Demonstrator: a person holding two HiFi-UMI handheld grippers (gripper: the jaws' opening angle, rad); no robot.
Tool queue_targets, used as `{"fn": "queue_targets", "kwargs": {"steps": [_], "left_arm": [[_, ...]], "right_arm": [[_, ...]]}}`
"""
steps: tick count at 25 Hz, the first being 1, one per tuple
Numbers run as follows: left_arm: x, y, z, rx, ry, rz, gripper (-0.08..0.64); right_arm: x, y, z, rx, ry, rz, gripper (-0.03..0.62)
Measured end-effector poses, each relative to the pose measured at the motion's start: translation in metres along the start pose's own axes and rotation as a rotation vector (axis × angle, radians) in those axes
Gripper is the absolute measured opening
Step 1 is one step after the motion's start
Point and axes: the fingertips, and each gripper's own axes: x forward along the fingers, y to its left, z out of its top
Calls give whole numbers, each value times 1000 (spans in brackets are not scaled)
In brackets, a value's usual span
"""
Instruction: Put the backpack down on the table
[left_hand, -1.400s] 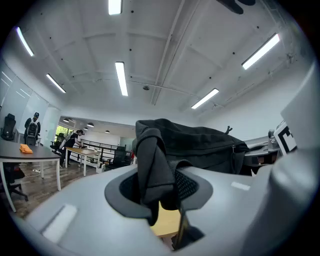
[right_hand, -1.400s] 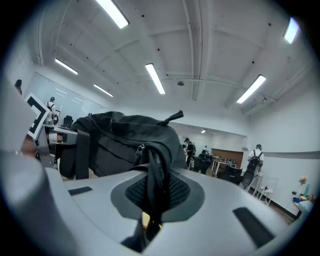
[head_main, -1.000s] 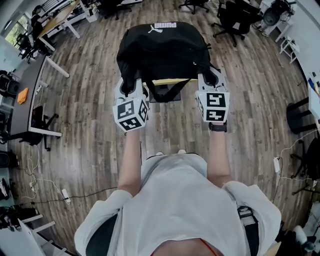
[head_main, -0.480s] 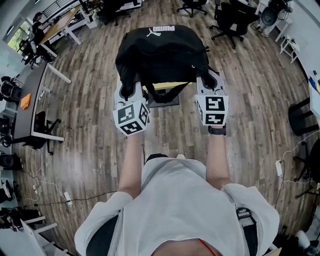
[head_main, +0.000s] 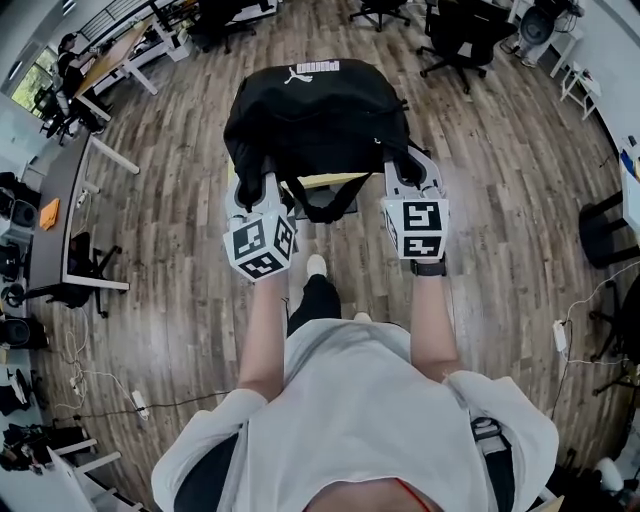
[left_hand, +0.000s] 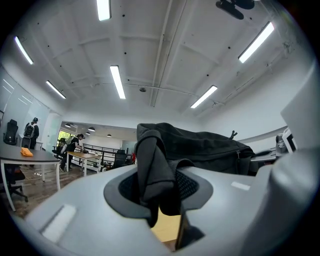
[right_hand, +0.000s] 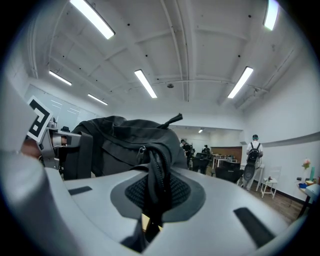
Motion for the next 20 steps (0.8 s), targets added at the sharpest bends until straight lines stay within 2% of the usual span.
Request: {"fn": "queue_targets", "kwargs": {"steps": [7, 14, 20], "left_arm": [[69, 25, -7, -7, -23, -22, 123], [140, 80, 5, -63, -50, -14, 123], [192, 118, 13, -61, -73, -38, 123]], "right_arm": [[68, -8, -7, 11, 8, -10, 29], [148, 8, 27, -43, -6, -11, 29], [211, 16, 36, -19, -14, -27, 29]]}}
